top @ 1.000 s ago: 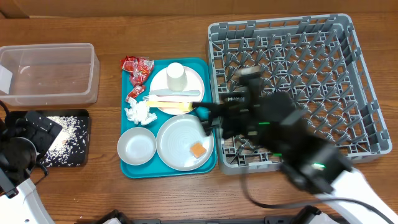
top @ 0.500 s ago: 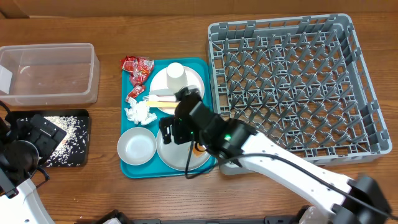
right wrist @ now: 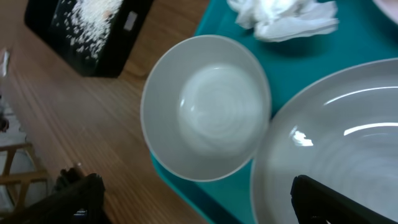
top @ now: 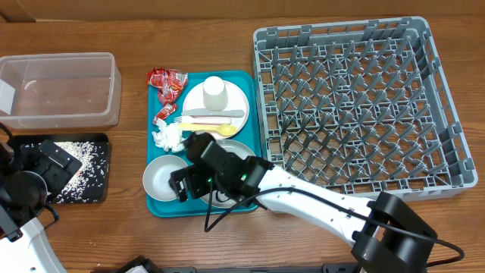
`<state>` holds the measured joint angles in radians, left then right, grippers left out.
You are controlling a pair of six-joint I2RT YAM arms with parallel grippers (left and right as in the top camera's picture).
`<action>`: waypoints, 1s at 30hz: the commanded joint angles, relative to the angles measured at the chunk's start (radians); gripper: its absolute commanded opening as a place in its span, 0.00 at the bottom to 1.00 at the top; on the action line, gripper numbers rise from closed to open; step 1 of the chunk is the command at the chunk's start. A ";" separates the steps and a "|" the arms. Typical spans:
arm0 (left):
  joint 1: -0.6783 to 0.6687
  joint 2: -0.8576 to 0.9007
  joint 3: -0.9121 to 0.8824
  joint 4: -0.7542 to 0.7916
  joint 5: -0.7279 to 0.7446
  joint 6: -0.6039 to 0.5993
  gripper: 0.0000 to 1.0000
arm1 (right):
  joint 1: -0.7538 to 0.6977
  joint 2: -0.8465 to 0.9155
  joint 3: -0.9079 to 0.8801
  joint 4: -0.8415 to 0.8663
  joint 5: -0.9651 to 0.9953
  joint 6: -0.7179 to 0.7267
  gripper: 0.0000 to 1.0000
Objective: Sort waste into correct bins and load items into the dishwasher rack
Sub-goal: 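Swing the right gripper left over the teal tray toward the bowl, then lower the right gripper onto the grey bowl rim to grasp it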
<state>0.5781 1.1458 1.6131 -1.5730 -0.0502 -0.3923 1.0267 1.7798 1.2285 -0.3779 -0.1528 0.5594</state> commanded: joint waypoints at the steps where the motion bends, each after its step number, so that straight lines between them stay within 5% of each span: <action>1: 0.006 0.000 0.009 -0.001 -0.012 0.019 1.00 | 0.020 -0.002 0.027 0.026 -0.014 -0.040 1.00; 11: 0.006 0.000 0.009 -0.001 -0.013 0.072 1.00 | 0.021 0.042 0.027 0.058 0.075 -0.029 1.00; 30: 0.006 0.000 0.009 0.000 -0.012 0.076 1.00 | 0.021 0.121 0.028 0.070 0.221 0.089 0.82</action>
<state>0.5781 1.1458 1.6131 -1.5749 -0.0502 -0.3363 1.0477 1.8900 1.2297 -0.3214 0.0357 0.6159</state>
